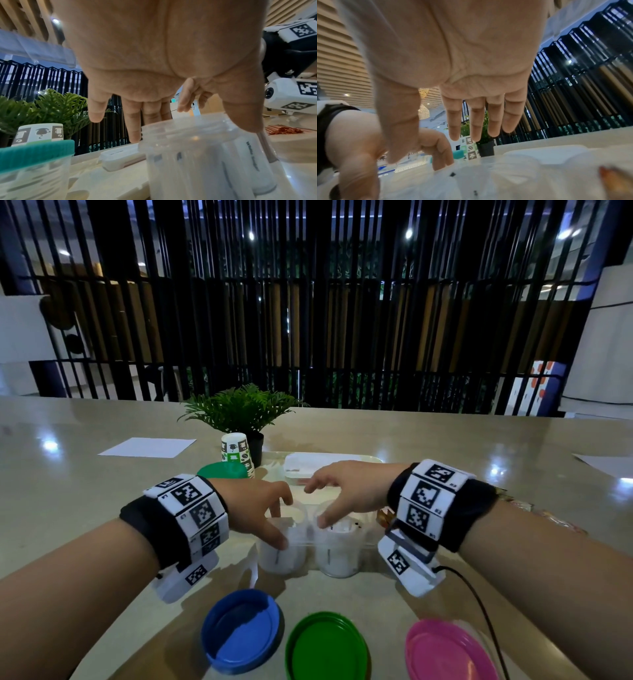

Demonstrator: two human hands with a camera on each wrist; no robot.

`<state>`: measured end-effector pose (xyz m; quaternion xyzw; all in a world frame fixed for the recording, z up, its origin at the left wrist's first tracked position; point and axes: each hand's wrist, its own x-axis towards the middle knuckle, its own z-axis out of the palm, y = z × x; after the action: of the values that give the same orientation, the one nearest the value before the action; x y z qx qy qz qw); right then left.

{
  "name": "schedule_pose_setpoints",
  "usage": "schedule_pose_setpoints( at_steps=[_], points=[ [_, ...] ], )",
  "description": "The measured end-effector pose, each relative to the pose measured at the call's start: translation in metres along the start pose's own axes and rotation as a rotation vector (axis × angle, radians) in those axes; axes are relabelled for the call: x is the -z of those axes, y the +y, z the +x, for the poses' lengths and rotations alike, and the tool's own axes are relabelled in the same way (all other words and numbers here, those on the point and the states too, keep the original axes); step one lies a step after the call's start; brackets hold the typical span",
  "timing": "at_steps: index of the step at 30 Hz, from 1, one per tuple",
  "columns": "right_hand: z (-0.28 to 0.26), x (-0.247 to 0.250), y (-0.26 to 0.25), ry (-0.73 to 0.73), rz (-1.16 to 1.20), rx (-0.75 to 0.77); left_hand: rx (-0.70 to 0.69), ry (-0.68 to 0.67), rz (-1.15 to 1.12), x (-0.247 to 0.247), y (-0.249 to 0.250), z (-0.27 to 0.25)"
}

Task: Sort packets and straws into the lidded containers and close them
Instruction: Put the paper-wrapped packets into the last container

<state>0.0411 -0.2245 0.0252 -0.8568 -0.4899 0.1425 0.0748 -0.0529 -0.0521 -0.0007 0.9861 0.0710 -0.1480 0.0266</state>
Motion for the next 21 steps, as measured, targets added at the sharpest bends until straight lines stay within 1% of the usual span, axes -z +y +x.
schedule_pose_setpoints(
  at_steps=[3,6,10,13,16,19,21],
  points=[
    [-0.008,-0.003,0.014,-0.069,-0.009,-0.092,0.01,-0.028,0.07,-0.001,0.009,0.001],
    [-0.015,-0.009,0.03,-0.097,-0.004,-0.137,-0.002,-0.008,0.113,-0.003,0.015,0.003],
    [-0.029,-0.009,0.049,-0.086,0.009,-0.177,-0.014,0.038,0.083,-0.004,0.016,0.003],
    [-0.043,-0.007,0.061,-0.073,-0.012,-0.213,0.007,0.102,0.087,-0.005,0.018,0.0],
    [-0.05,-0.007,0.071,-0.081,0.03,-0.247,0.024,0.156,0.064,-0.007,0.019,-0.003],
    [-0.054,-0.01,0.076,-0.078,0.043,-0.253,0.019,0.158,0.024,-0.01,0.019,-0.005],
    [-0.056,-0.012,0.077,-0.065,0.054,-0.241,0.016,0.131,0.025,-0.01,0.019,-0.006]
  ],
)
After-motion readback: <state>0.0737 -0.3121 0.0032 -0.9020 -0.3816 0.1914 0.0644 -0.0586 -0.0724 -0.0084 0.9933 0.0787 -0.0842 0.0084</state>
